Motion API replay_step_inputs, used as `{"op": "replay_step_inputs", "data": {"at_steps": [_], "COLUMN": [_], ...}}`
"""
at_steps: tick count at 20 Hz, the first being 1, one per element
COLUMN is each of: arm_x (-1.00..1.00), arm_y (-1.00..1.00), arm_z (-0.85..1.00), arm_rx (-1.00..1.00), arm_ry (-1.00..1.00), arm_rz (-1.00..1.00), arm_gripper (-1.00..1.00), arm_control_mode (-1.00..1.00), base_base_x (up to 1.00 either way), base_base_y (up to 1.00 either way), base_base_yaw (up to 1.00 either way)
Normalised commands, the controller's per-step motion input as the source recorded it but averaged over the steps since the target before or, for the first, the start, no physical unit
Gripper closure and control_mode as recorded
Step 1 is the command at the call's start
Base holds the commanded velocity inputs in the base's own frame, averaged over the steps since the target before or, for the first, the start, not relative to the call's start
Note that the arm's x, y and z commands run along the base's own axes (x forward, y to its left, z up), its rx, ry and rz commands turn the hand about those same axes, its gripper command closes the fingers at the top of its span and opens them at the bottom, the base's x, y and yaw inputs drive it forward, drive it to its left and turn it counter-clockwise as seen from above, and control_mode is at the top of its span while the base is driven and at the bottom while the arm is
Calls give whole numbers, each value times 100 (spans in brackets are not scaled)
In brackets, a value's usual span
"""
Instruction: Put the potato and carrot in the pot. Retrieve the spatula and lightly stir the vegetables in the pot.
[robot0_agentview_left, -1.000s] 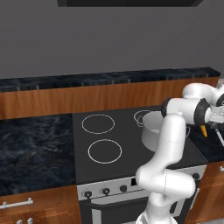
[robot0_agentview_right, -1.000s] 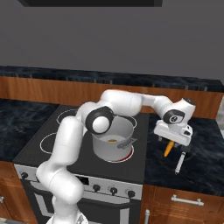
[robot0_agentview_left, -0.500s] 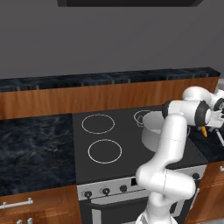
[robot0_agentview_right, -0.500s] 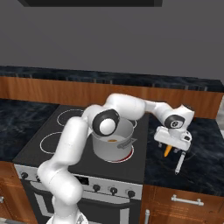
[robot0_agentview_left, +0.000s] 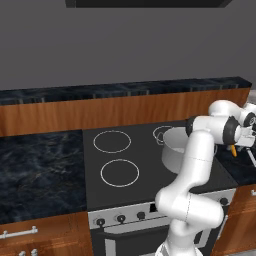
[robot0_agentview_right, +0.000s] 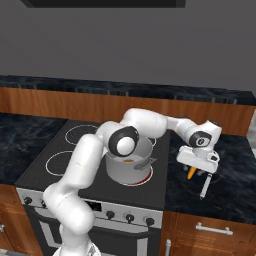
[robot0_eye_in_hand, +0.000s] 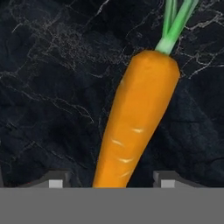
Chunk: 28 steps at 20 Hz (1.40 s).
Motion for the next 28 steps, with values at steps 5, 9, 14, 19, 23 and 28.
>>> {"op": "replay_step_inputs", "data": {"at_steps": [5,9,14,19,23,28], "arm_x": [-15,-11,-25,-58,-41,-19], "arm_y": [0,0,0,20,88,100], "arm_z": [0,0,36,93,88,72], "arm_rx": [0,0,0,1,0,0], "arm_ry": [0,0,0,-5,-12,-15], "arm_rz": [0,0,0,2,11,10], "arm_gripper": [100,100,100,100,100,100], "arm_control_mode": [-100,-100,-100,-100,-100,-100], "base_base_x": [0,0,0,0,0,0], "base_base_y": [0,0,0,0,0,0], "base_base_yaw": [0,0,0,0,0,0]}}
